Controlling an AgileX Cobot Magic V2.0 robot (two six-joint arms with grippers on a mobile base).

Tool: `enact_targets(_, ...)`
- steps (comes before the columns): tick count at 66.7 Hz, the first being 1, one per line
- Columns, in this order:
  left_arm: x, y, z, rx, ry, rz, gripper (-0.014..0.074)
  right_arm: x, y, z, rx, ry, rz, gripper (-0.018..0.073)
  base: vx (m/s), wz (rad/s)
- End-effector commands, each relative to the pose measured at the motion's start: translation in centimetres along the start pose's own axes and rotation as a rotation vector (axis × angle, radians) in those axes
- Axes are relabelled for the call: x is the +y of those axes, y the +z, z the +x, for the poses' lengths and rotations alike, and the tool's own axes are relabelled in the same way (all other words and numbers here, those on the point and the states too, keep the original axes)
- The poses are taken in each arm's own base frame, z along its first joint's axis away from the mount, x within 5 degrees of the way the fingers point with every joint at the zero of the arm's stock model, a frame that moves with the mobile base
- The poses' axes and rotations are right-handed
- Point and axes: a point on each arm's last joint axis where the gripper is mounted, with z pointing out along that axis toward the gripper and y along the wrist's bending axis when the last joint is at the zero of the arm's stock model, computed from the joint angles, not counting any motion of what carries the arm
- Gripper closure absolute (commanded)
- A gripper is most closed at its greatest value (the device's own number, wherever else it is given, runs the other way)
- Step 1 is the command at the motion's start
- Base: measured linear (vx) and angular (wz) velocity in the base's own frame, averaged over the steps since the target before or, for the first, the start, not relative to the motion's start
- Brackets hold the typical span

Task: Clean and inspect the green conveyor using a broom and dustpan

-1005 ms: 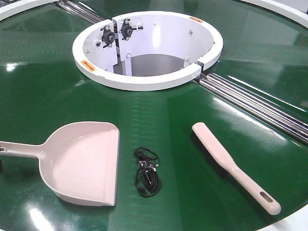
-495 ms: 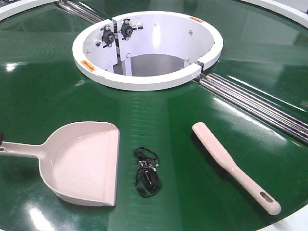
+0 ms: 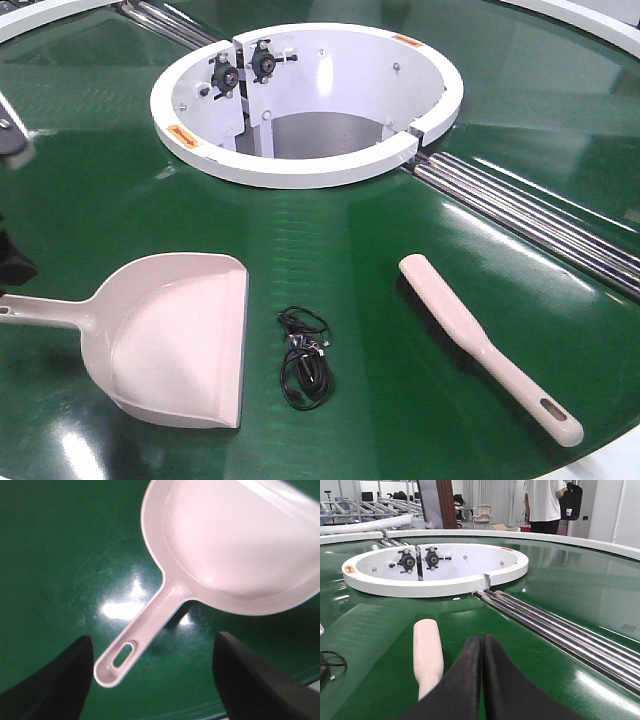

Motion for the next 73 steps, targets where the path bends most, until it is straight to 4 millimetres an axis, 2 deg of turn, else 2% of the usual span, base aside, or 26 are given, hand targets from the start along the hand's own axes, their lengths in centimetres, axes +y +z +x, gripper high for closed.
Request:
enact_targets(1,1.0,0.0,-1.0,-0.051,0.117,-0.060,0.0112,0.0,-0.1,-0.4,-0.081,-0.007,0.008,0.0569,0.00,0.00)
enact_targets(11,2.1,2.2,-1.2,-0.001,0.236,-0.077,0.0112,0.0,-0.1,-0.4,-0.081,-0.007,0.008,0.0569,0.00,0.00)
enact_targets(33,1.9,4.5,-1.4,0.056,0.486,0.027,0.0112,0.0,-0.1,-0.4,-0.081,-0.007,0.008,0.0569,0.00,0.00)
enact_targets(73,2.5,11.7,-1.1,0.168,0.516,0.194,0.0112,0.0,-0.1,-0.4,-0.081,-0.007,0.008,0.0569,0.00,0.00)
